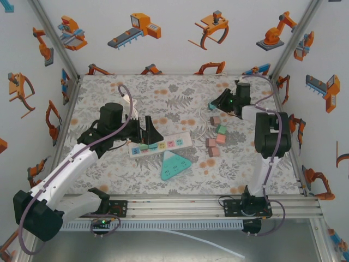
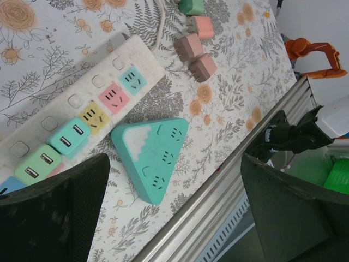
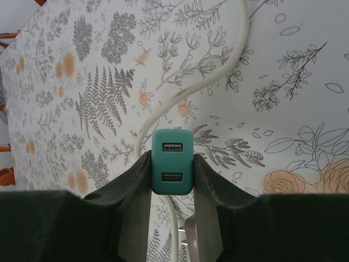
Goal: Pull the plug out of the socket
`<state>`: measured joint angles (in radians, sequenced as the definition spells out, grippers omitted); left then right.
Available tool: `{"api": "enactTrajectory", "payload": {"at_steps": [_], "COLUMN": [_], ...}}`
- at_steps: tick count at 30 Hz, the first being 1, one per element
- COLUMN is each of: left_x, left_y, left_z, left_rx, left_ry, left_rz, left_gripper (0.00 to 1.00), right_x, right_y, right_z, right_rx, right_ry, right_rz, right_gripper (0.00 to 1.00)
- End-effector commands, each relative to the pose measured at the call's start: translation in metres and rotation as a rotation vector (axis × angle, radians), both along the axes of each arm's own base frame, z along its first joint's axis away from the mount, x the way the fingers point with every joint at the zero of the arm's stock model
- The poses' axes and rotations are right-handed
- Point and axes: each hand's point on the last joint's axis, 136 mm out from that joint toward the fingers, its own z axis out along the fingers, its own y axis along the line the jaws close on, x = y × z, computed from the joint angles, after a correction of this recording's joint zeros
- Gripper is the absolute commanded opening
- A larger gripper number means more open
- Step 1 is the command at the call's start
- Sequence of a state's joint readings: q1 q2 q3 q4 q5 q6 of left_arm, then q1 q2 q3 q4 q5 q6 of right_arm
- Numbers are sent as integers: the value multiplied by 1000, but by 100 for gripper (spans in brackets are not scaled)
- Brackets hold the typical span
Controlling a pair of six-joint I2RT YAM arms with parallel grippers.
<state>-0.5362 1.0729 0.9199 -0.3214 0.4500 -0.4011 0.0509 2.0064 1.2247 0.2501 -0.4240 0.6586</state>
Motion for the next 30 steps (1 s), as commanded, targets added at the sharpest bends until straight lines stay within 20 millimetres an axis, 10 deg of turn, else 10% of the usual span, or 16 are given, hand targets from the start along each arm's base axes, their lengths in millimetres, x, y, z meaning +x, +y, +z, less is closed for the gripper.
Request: {"api": "enactTrajectory", "payload": {"at_steps": [1,17,30], "left_x": [3,9,13], "left_y": [-1,2,18], "left_z": [14,8,6], "left_rx": [0,25,72], "left_ry": [-63,-59,-69], "left_rz": [-7,30,114], "left_gripper": [97,97,97], "right_x": [2,-23,-21], "right_y": [3,-12,-21], "right_z": [4,-20,40], "right_rx": [20,-95,-204], "right_ry": [-12,84,-45], "right_rz": [16,26,50], "right_gripper": [16,43,49]}}
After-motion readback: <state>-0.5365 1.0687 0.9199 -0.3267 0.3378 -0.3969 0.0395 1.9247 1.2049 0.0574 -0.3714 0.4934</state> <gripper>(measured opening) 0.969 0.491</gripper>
